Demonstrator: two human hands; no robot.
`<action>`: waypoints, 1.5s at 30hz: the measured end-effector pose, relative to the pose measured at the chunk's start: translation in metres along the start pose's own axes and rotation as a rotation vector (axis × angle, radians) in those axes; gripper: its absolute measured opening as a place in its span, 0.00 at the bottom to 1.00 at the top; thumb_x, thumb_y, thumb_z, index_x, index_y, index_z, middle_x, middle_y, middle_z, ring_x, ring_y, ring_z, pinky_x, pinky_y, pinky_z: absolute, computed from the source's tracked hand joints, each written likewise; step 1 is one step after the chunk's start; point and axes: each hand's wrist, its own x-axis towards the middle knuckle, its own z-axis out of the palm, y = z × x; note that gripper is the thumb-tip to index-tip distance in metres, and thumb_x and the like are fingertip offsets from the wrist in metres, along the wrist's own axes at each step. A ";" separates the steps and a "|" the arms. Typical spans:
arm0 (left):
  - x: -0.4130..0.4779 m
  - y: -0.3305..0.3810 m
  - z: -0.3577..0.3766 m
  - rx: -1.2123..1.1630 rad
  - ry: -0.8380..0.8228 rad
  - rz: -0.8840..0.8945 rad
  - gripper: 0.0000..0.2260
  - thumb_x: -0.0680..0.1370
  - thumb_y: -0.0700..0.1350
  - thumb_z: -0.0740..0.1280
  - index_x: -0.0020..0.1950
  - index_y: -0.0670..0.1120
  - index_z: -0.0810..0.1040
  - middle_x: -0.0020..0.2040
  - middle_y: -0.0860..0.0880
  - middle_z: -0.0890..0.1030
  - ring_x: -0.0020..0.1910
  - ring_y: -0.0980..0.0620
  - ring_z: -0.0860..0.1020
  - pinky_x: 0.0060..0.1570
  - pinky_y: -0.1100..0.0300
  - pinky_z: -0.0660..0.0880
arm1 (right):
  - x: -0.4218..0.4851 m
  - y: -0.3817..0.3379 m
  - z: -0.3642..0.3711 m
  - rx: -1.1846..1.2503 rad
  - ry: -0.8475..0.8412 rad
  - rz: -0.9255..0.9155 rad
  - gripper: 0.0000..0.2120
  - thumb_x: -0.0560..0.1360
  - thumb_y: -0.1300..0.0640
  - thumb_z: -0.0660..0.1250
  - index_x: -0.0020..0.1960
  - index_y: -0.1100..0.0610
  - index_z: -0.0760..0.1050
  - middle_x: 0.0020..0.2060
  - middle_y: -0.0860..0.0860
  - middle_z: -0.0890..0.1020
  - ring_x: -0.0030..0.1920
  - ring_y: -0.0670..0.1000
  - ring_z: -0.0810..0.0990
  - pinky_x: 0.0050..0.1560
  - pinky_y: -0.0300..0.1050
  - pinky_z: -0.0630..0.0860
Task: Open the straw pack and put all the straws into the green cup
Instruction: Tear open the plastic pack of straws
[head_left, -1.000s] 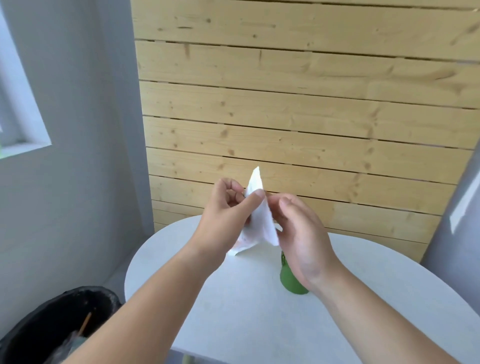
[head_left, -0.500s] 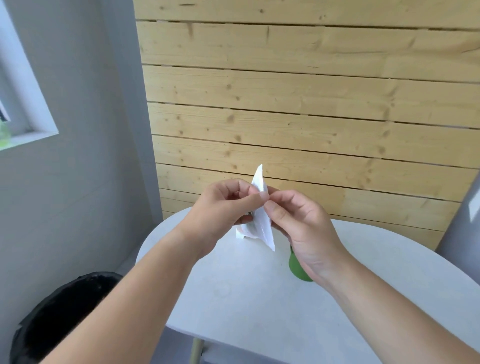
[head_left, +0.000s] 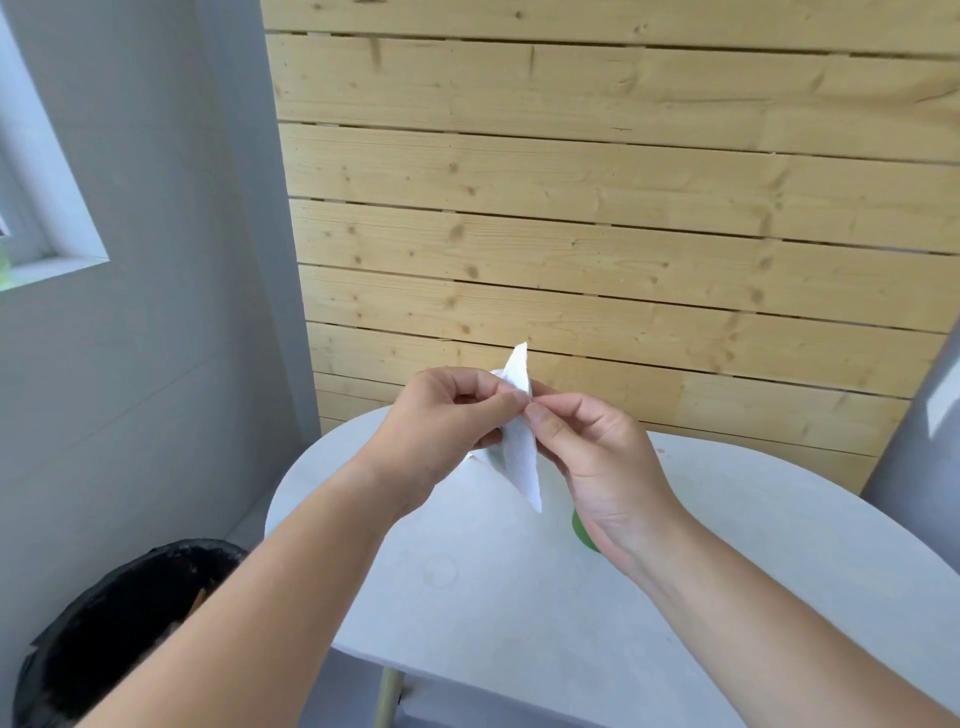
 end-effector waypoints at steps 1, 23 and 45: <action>0.000 0.000 -0.001 -0.010 -0.001 -0.007 0.07 0.80 0.40 0.71 0.43 0.41 0.83 0.41 0.49 0.85 0.42 0.53 0.81 0.53 0.57 0.80 | 0.000 0.000 0.000 0.020 0.001 0.014 0.06 0.75 0.61 0.72 0.43 0.54 0.87 0.58 0.51 0.86 0.63 0.48 0.81 0.72 0.55 0.69; 0.001 -0.009 -0.005 0.041 -0.008 0.041 0.08 0.80 0.42 0.72 0.46 0.37 0.84 0.42 0.49 0.86 0.43 0.51 0.81 0.56 0.52 0.80 | 0.002 0.003 0.000 0.034 -0.027 0.061 0.05 0.75 0.59 0.71 0.43 0.57 0.86 0.60 0.52 0.85 0.64 0.47 0.80 0.70 0.49 0.70; 0.001 0.002 -0.001 0.175 0.035 0.018 0.08 0.81 0.45 0.71 0.45 0.43 0.82 0.41 0.46 0.82 0.43 0.53 0.80 0.57 0.52 0.83 | 0.005 -0.002 -0.001 -0.426 0.262 -0.174 0.06 0.77 0.54 0.68 0.41 0.51 0.77 0.35 0.39 0.83 0.39 0.41 0.80 0.44 0.39 0.74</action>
